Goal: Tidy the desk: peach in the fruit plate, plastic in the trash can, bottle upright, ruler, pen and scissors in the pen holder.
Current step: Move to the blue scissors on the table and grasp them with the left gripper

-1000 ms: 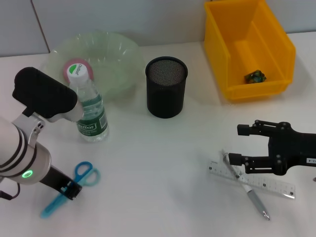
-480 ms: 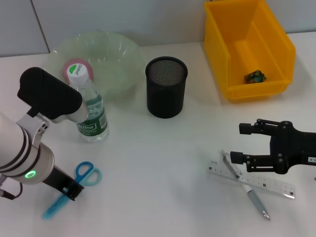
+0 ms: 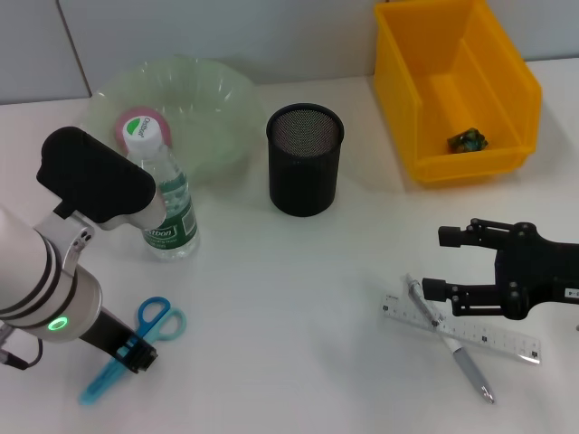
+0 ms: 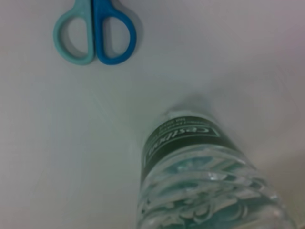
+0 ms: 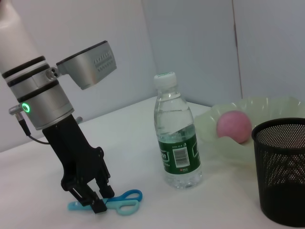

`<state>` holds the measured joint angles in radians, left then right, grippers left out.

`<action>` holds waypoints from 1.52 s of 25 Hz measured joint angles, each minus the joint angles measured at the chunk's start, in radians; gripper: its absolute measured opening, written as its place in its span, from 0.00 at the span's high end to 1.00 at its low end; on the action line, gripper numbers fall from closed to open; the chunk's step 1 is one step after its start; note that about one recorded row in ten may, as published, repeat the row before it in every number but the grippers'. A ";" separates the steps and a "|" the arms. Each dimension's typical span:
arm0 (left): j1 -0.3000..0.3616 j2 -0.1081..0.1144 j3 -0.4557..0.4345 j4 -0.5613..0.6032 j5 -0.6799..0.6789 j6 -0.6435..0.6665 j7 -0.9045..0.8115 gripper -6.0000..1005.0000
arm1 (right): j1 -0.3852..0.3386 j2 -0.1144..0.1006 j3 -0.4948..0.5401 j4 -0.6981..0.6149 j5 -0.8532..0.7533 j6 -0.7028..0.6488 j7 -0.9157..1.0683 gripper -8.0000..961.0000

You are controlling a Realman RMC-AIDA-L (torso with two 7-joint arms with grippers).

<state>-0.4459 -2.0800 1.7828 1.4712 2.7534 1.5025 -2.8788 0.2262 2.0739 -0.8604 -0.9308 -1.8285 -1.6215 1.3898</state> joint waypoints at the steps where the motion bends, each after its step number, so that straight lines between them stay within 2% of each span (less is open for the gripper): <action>1: 0.000 0.000 0.002 -0.002 0.000 0.000 0.000 0.68 | 0.000 0.000 0.000 0.000 0.000 0.000 0.000 0.13; 8: -0.001 0.000 0.001 -0.007 0.000 0.000 0.000 0.65 | -0.001 0.000 0.000 -0.001 -0.001 0.000 0.000 0.13; 38: -0.004 0.000 0.029 -0.019 0.007 -0.019 0.000 0.65 | -0.001 0.000 0.000 -0.002 -0.002 0.000 0.000 0.13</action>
<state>-0.4499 -2.0798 1.8122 1.4521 2.7604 1.4833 -2.8784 0.2254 2.0739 -0.8606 -0.9326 -1.8300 -1.6213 1.3898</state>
